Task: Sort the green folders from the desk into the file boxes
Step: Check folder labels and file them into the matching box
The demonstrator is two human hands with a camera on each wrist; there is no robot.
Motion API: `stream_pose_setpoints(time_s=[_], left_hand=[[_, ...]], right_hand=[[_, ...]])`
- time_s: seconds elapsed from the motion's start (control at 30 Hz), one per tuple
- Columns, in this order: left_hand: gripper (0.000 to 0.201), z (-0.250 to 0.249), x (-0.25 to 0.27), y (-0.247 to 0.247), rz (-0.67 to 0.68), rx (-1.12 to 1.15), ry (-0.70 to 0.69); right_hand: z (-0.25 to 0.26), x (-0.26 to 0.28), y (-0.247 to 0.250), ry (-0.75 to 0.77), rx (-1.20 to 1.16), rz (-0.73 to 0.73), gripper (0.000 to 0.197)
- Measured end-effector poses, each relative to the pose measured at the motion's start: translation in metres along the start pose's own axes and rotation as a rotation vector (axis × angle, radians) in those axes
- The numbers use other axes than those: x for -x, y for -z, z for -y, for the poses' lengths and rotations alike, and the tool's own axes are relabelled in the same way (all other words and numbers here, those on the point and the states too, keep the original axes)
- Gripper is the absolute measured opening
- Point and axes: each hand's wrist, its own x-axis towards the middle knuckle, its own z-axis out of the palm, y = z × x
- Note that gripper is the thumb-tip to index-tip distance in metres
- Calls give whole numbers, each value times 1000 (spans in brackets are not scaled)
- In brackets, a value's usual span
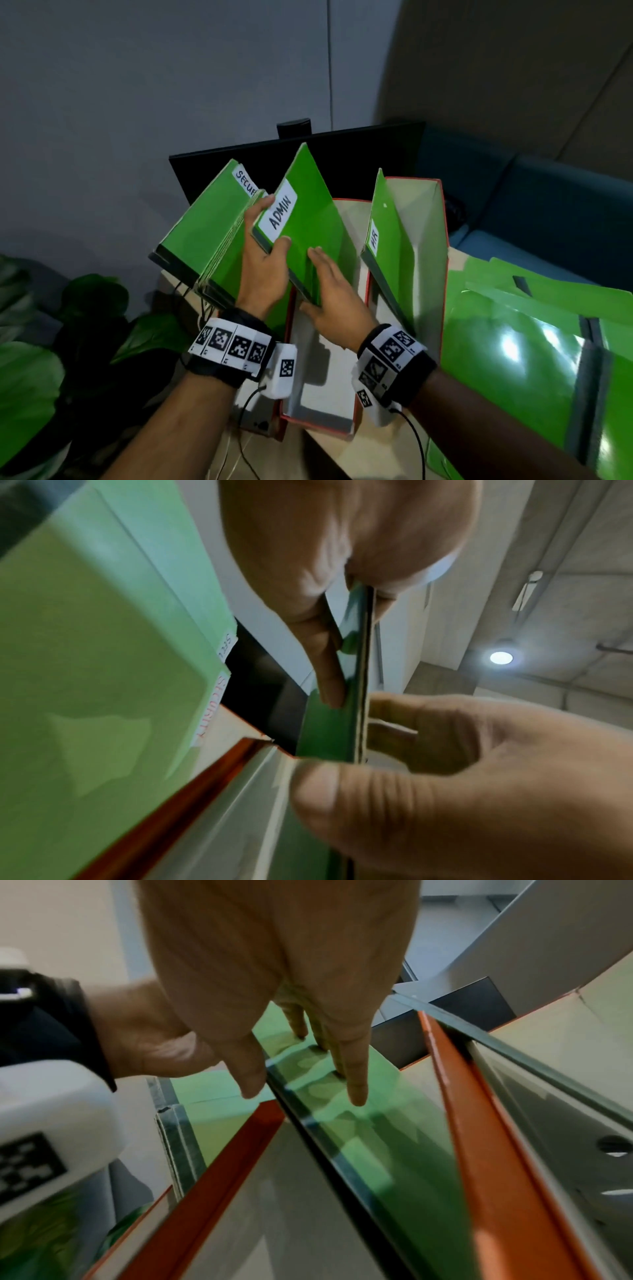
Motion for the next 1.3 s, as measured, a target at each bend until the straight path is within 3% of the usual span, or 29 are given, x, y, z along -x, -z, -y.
stream_pose_setpoints(time_s=[0.1, 0.27, 0.43, 0.57, 0.63, 0.7, 0.8, 0.9, 1.07, 1.3], left_hand=[[55, 11, 3, 0, 24, 19, 121], [44, 31, 8, -1, 70, -118, 230], [36, 49, 15, 3, 59, -272, 251], [34, 47, 14, 5, 176, -447, 246], [34, 41, 14, 0, 200, -604, 175], [35, 28, 15, -8, 136, -730, 20], [31, -1, 21, -26, 85, -636, -176], [35, -18, 33, -62, 190, -472, -269], [42, -23, 74, -139, 436, -293, -307], [31, -16, 149, -244, 776, -184, -246]], right_hand=[[-7, 2, -1, 36, 152, -43, 93], [-18, 3, -12, 19, 347, 52, 92], [-21, 8, -19, 39, 493, 100, 73], [-20, 10, -15, 83, 523, 59, 56], [-21, 13, -8, 118, 499, 9, 50], [-25, 16, 3, 153, 399, -65, 46], [-36, 26, 25, 194, 255, -199, 36], [-53, 51, 59, 205, 192, -370, 28], [-102, 109, 109, 112, 206, -611, 22], [-166, 208, 140, -314, 221, -598, 22]])
